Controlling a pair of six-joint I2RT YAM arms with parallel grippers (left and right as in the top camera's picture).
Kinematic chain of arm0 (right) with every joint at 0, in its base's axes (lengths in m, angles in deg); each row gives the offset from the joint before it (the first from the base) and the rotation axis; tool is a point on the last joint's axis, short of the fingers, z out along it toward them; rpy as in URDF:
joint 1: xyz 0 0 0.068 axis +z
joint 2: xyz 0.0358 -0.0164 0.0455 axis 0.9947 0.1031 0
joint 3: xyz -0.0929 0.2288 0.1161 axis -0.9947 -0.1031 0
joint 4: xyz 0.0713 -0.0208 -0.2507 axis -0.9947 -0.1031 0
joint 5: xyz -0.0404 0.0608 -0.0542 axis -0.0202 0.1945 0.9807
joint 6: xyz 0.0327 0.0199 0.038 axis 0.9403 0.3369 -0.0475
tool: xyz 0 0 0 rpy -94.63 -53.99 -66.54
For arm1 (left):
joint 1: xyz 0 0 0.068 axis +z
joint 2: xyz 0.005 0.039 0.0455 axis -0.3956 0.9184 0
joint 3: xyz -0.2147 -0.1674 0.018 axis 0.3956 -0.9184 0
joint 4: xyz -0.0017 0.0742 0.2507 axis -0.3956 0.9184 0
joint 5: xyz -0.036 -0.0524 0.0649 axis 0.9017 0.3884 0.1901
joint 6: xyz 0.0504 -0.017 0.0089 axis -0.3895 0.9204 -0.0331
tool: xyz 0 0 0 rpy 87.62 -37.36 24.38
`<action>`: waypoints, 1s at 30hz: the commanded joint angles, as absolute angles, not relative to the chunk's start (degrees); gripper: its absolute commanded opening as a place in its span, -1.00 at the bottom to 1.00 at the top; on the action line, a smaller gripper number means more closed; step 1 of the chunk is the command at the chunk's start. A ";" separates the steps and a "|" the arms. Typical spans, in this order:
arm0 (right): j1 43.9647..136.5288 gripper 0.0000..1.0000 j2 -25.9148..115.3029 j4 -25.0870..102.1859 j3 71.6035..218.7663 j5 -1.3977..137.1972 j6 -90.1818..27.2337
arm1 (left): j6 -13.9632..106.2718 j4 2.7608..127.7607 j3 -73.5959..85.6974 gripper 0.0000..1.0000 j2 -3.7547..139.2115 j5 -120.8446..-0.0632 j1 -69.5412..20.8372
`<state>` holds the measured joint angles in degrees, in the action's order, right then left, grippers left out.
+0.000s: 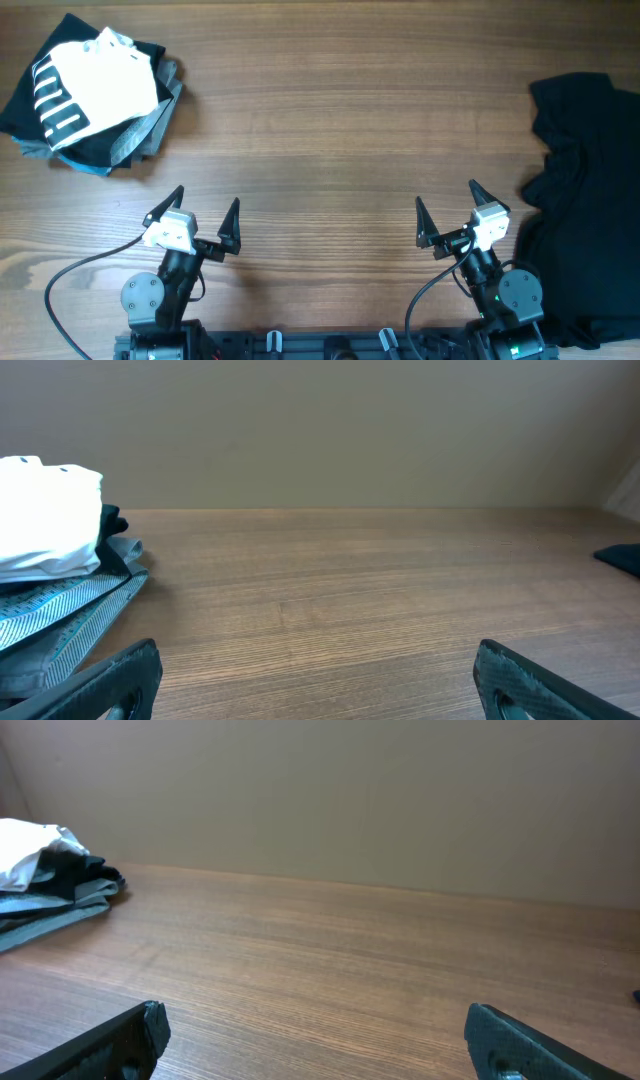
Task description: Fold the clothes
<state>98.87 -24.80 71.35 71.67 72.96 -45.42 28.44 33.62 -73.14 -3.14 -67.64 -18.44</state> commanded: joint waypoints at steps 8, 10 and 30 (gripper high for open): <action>98.63 0.99 -24.73 71.48 71.63 72.02 -44.76 | 28.57 33.60 -73.46 1.00 -3.43 -68.17 -18.75; 98.63 0.99 -24.73 71.48 71.60 72.00 -44.52 | 28.57 33.58 -73.46 1.00 -3.43 -68.17 -18.75; 98.63 0.99 15.57 35.96 113.07 63.54 -42.38 | 34.82 53.64 -37.05 1.00 25.91 -71.16 -18.64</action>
<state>98.87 3.53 38.34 104.19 66.45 -42.53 34.08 48.18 -47.54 13.88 -70.22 -18.42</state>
